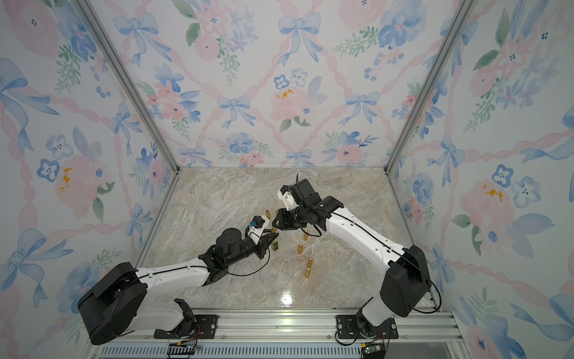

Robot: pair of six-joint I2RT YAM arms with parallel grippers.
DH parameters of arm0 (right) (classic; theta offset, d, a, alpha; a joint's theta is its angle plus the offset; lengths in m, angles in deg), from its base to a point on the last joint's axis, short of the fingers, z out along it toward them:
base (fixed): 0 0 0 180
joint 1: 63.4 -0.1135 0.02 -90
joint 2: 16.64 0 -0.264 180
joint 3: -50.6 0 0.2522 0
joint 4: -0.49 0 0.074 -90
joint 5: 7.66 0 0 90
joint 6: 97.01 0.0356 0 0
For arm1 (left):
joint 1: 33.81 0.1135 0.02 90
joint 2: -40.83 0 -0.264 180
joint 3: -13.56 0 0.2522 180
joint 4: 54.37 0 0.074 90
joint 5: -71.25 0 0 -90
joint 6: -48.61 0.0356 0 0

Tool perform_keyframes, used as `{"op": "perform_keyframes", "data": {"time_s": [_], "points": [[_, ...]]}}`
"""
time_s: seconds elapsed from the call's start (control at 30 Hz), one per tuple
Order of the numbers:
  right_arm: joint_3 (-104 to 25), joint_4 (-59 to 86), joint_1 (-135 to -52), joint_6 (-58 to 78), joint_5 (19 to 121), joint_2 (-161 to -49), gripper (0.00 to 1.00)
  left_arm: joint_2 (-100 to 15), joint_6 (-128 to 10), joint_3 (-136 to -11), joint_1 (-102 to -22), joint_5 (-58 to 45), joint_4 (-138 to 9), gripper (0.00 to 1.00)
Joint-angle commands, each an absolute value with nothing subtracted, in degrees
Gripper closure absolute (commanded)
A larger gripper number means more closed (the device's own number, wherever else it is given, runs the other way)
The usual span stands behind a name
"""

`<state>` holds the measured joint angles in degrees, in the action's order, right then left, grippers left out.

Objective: Open the lipstick cap
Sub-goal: Open the cover of the lipstick.

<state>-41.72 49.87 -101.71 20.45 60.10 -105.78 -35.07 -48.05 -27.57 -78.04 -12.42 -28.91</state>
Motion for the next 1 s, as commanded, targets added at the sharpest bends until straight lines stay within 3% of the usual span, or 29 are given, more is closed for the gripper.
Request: {"op": "perform_keyframes", "data": {"time_s": [0.0, 0.53, 0.97], "points": [[-43.17, 50.37, -99.83, 19.76, 61.07, -103.40, 0.81, -34.23, -48.57, -25.39, -77.86, -16.69, -29.55, 1.00], [-40.67, 46.14, -92.32, 22.03, 58.10, -101.86, 0.81, -33.21, -47.67, -24.90, -77.40, -15.62, -29.73, 1.00], [-41.03, 42.52, -87.27, 15.17, 76.42, -115.85, 0.81, -33.85, -49.03, -28.20, -77.41, -16.77, -29.63, 1.00]]}}
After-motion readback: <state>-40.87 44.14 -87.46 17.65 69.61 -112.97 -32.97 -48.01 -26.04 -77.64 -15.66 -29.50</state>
